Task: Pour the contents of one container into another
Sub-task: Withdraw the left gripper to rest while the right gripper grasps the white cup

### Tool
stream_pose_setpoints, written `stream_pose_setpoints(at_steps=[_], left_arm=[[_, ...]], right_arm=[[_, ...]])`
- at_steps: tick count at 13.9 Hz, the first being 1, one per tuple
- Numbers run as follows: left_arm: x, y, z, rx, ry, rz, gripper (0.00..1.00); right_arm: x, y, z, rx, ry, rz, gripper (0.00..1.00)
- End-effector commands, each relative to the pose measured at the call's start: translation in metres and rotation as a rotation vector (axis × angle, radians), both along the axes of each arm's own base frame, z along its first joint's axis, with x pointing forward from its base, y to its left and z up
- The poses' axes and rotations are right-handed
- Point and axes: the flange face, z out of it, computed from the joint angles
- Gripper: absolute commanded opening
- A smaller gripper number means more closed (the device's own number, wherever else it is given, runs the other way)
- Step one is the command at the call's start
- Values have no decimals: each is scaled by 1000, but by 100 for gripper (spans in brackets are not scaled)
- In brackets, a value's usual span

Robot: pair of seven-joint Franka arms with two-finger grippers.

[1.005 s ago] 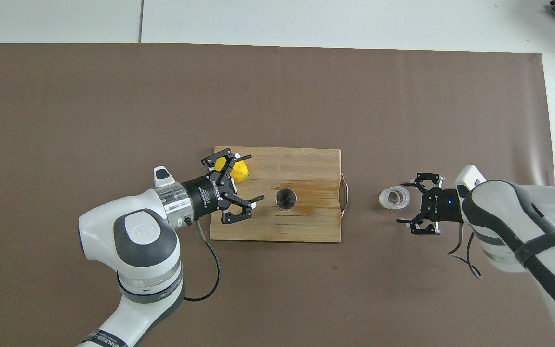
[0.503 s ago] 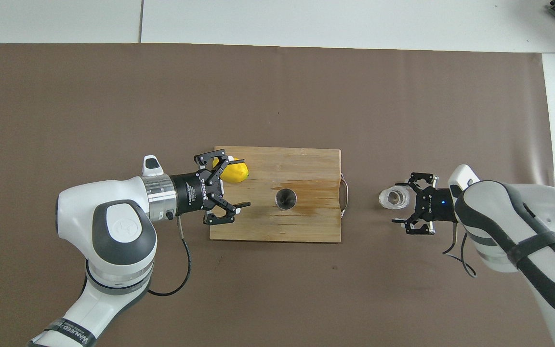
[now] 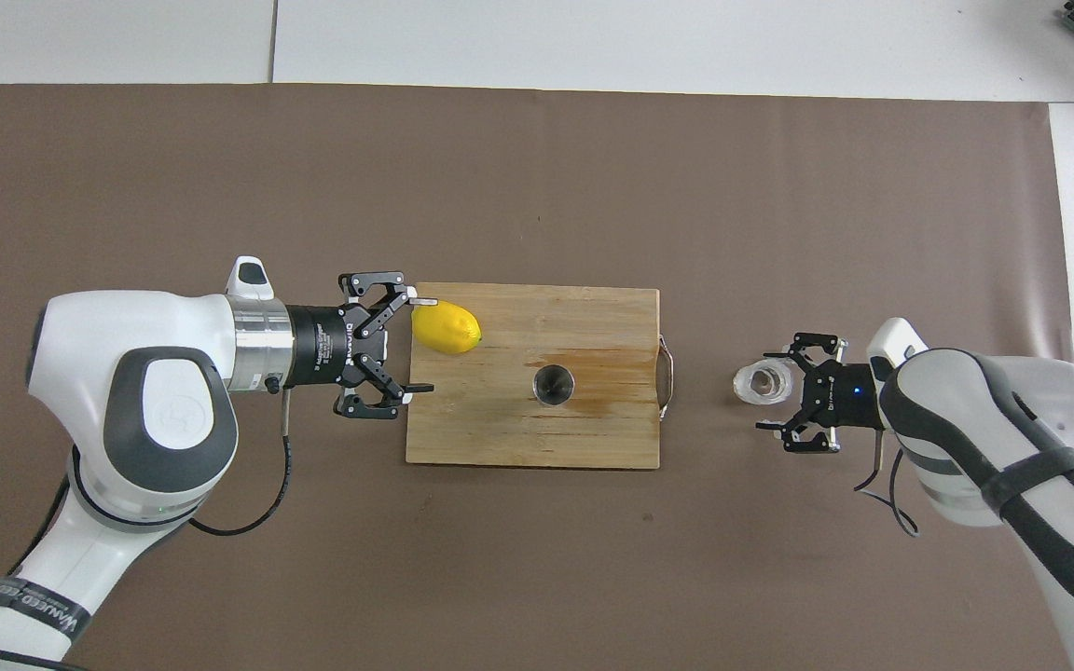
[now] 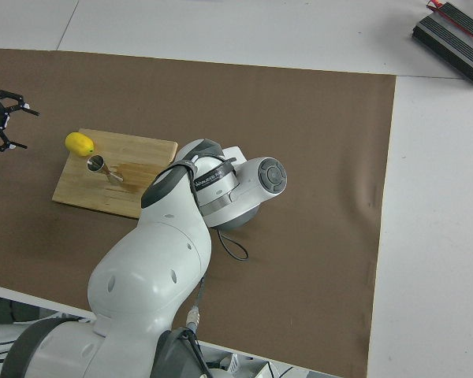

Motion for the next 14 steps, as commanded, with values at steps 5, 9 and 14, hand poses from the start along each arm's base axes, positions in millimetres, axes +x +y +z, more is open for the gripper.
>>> stream_pose_setpoints(at_steps=[5,9,14], left_arm=[[18,46,52,332,-143,-211,100],[23,67,53,449,-274,-437,100],[25,91,66,580,-419,-741,100]], right_arm=[[2,18,-3,-1,-34,-8,100],[2,16,-3,-8,-41,-8,100],[2,13,-6,-26,-52,-12,100]])
